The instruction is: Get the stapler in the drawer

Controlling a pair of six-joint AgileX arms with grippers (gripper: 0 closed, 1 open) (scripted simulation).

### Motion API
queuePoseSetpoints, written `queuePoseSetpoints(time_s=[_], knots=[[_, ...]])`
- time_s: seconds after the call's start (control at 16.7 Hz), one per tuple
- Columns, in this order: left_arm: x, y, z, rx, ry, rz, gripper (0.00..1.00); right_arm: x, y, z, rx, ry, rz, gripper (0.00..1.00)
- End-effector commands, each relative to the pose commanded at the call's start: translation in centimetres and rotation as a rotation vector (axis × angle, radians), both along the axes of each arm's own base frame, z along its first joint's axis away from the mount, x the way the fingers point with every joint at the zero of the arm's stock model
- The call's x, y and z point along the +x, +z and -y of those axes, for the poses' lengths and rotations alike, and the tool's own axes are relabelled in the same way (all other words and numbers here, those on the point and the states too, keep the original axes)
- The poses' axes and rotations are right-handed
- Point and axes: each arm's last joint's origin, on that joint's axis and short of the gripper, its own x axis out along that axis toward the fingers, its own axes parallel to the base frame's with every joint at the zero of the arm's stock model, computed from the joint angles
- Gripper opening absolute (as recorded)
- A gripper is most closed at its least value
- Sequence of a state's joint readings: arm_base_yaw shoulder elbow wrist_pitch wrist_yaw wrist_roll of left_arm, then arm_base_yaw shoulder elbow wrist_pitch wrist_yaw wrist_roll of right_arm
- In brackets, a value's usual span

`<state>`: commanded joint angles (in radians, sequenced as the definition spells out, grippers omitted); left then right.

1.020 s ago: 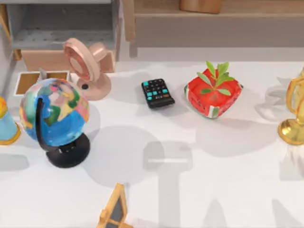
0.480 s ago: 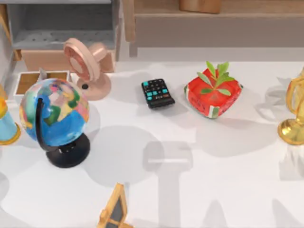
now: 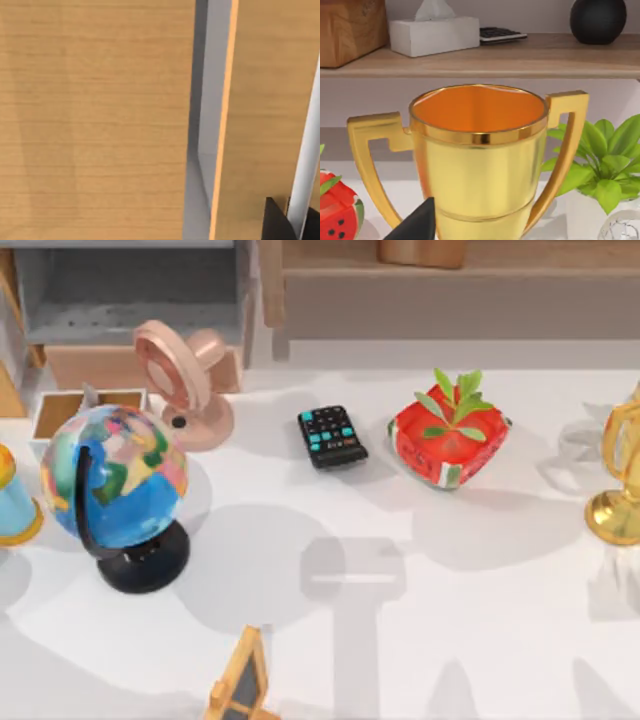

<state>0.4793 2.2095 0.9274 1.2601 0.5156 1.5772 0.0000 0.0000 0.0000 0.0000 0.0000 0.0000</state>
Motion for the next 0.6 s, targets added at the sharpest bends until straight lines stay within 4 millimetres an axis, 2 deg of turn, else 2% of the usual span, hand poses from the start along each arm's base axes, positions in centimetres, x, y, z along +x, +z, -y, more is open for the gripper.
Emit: queuePoseSetpoints(time_s=[0.12, 0.42, 0.6], knots=[[1.2, -0.1, 0.3, -0.006, -0.002, -0.008, 0.0, 0.0, 0.0, 0.0, 0.0, 0.0, 0.0, 1.0], [1.2, -0.2, 0.1, -0.009, 0.001, -0.014, 0.0, 0.0, 0.0, 0.0, 0.0, 0.0, 0.0, 1.0], [2.4, -0.5, 0.0, -0.007, 0.004, -0.02, 0.0, 0.0, 0.0, 0.0, 0.0, 0.0, 0.0, 1.0]])
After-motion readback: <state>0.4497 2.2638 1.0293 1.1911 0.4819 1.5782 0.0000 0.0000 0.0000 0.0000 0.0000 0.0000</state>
